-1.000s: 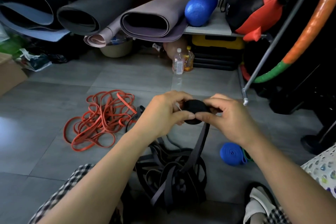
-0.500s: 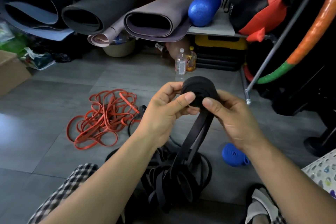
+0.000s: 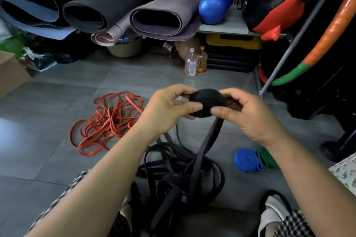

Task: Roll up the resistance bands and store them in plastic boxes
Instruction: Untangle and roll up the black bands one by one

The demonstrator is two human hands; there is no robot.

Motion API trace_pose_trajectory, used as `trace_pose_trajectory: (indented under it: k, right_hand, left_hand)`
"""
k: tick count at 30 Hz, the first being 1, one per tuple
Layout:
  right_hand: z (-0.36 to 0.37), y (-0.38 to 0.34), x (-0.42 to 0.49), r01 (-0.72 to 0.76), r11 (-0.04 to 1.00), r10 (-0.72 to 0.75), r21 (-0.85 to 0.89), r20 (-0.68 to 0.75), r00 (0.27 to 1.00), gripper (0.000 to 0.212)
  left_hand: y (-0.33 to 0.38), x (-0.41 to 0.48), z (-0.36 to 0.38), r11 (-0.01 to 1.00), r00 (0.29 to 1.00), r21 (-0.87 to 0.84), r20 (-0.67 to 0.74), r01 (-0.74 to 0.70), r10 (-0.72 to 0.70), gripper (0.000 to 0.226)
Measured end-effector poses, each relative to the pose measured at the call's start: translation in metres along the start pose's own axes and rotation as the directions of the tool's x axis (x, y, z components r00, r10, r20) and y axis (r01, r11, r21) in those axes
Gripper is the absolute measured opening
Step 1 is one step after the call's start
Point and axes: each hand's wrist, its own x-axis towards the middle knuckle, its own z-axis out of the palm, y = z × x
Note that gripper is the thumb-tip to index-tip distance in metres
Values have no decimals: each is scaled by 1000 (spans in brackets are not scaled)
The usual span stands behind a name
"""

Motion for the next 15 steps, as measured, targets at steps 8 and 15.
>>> trace_pose_trajectory:
  k: [8, 15]
  right_hand:
    - [17, -5, 2, 127, 907, -84, 401, -123, 989, 11]
    - [-20, -20, 8, 189, 980, -186, 67, -53, 981, 13]
  left_hand:
    - [3, -4, 17, 808, 1000, -589, -12, -4, -4, 17]
    - [17, 2, 3, 970, 991, -207, -1, -128, 130, 28]
